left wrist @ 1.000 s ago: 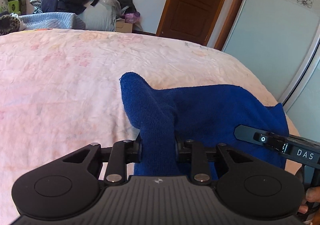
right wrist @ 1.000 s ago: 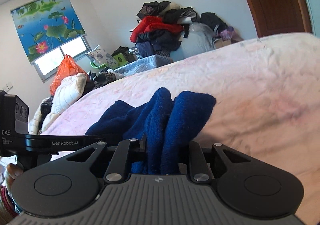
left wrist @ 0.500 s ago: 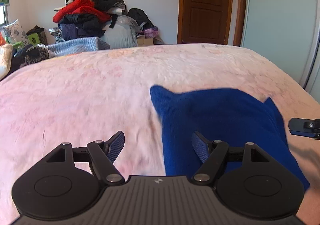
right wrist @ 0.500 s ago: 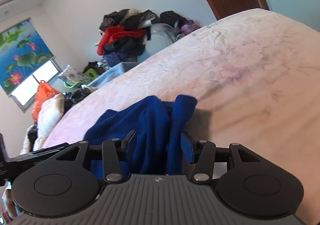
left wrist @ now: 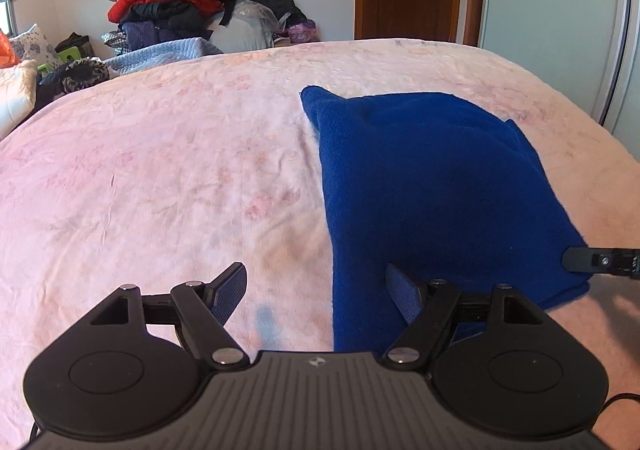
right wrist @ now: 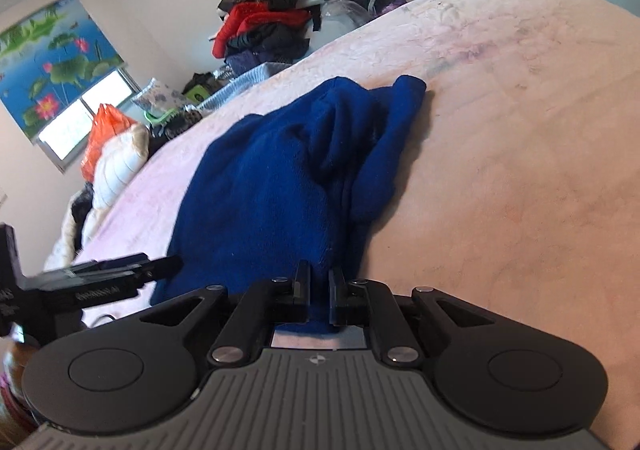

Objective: Fold small clothes
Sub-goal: 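Withdraw both open grippers from the folded sweater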

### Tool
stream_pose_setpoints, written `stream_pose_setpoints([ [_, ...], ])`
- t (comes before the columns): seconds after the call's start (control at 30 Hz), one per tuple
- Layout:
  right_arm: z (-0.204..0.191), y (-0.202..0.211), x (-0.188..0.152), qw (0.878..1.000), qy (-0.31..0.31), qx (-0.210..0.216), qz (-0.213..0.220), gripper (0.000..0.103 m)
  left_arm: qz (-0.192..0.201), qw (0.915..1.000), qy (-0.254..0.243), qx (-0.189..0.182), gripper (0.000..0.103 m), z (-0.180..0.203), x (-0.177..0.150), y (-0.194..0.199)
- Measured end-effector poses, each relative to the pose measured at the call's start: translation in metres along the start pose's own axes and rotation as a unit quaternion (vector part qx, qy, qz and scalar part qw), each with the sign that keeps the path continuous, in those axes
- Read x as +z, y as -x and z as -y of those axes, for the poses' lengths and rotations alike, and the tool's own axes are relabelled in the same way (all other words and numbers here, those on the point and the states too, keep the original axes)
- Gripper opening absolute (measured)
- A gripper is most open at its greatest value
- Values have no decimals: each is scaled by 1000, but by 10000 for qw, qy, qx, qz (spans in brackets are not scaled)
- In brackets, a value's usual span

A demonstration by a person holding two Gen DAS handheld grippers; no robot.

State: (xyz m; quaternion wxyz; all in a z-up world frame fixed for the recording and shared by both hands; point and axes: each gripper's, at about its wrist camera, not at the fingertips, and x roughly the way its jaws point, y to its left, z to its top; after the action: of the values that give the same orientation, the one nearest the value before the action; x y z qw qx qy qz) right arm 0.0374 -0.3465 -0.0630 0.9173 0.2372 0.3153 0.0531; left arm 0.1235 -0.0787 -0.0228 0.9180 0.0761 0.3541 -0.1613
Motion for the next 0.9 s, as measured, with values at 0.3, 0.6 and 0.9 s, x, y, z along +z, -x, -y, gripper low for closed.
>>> stream_pose_setpoints([
  [0.3,-30,8,-18,9954,586,-752,125,62,-200,9996,170,120,76,14,-11,10],
  [0.6,-60,27,-30,9876,938,-1213,352,100,-284,9987,282,313,78,18,-25,20],
  [0.9,-80,34,-41,9885,1005,-1117,163,102,-496,9978,247,376,78,21,-40,25],
])
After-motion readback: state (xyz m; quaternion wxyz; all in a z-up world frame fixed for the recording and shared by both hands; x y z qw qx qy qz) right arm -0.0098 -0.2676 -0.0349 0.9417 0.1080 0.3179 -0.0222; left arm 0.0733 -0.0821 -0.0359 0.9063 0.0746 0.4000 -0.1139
